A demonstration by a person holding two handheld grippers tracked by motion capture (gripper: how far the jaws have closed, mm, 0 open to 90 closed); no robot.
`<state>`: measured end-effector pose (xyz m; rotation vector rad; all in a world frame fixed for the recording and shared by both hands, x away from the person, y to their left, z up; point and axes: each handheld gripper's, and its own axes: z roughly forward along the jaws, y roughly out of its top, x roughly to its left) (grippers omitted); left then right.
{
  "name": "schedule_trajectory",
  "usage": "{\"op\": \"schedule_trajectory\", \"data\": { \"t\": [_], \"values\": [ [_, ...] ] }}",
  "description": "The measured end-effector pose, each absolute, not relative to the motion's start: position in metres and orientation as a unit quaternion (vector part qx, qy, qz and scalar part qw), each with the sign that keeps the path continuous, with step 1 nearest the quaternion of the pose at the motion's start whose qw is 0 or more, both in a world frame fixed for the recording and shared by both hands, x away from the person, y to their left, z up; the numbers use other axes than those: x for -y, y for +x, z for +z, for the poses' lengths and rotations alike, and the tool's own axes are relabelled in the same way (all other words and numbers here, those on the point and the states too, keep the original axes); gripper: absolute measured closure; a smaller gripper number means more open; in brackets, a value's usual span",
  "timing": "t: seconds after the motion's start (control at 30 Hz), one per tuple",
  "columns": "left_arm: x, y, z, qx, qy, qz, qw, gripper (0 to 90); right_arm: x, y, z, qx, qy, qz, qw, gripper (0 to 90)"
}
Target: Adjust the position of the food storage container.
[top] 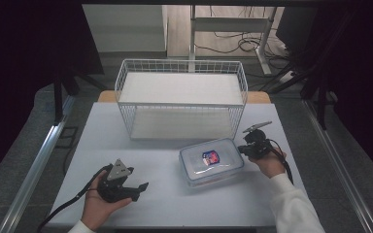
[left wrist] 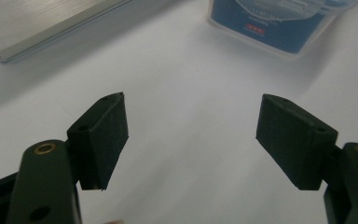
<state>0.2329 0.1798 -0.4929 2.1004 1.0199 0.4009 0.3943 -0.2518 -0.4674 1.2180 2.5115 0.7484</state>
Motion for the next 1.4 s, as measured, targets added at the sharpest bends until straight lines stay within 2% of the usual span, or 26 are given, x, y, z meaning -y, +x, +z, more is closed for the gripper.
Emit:
{"op": "schedule_trajectory", "data": {
  "t": [0.73,0.97,1.4],
  "values": [
    [-0.187,0.236,-0.493,-0.404,0.816,0.163,0.379,24.5,0.201,0.361,-0.474,-0.893,0.35,0.272,0.075,89.0],
    [-0.193,0.234,-0.488,-0.404,0.809,0.185,0.384,24.6,0.183,0.348,-0.477,-0.905,0.322,0.27,0.06,89.0],
    [-0.197,0.234,-0.484,-0.415,0.797,0.172,0.403,23.8,0.162,0.334,-0.481,-0.919,0.289,0.266,0.039,89.0]
  ]
}}
